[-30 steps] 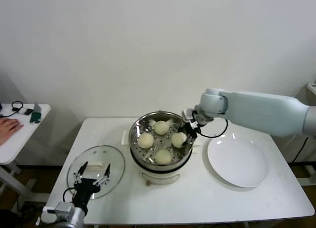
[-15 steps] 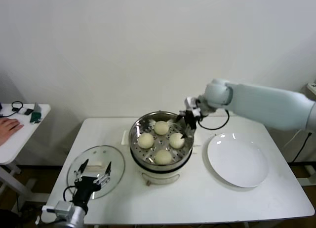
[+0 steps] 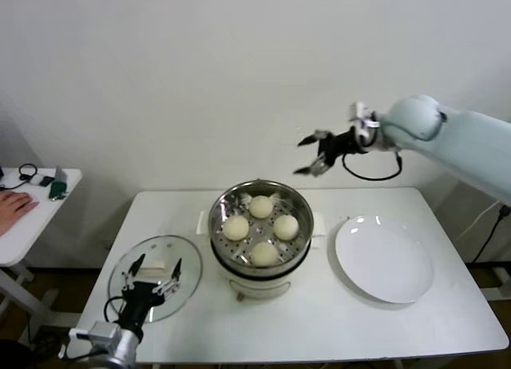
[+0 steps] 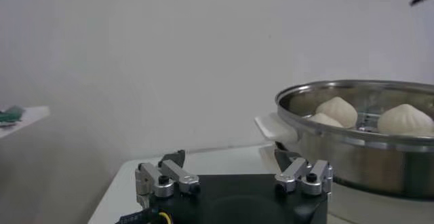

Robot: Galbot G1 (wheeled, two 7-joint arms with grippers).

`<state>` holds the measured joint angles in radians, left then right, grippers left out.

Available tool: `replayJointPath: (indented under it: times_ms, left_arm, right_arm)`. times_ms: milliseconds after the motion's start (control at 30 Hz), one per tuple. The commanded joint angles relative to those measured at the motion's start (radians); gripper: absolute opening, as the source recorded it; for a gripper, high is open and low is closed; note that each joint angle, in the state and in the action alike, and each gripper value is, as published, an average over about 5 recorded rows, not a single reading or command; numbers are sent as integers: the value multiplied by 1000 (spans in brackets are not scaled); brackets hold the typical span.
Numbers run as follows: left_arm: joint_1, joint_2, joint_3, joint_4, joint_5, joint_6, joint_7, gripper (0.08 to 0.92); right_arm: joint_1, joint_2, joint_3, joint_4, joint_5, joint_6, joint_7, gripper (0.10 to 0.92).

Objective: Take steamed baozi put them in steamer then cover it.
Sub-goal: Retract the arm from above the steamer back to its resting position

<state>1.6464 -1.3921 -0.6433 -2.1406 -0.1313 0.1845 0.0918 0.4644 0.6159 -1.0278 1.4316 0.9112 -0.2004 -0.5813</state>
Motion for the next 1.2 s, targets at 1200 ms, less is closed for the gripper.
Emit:
replayJointPath:
  times_ms: [1200]
  left_arm:
    - [25, 172, -1, 147, 896, -216, -364, 823]
  right_arm:
    - [-2223, 486, 1681, 326, -269, 544, 480, 823]
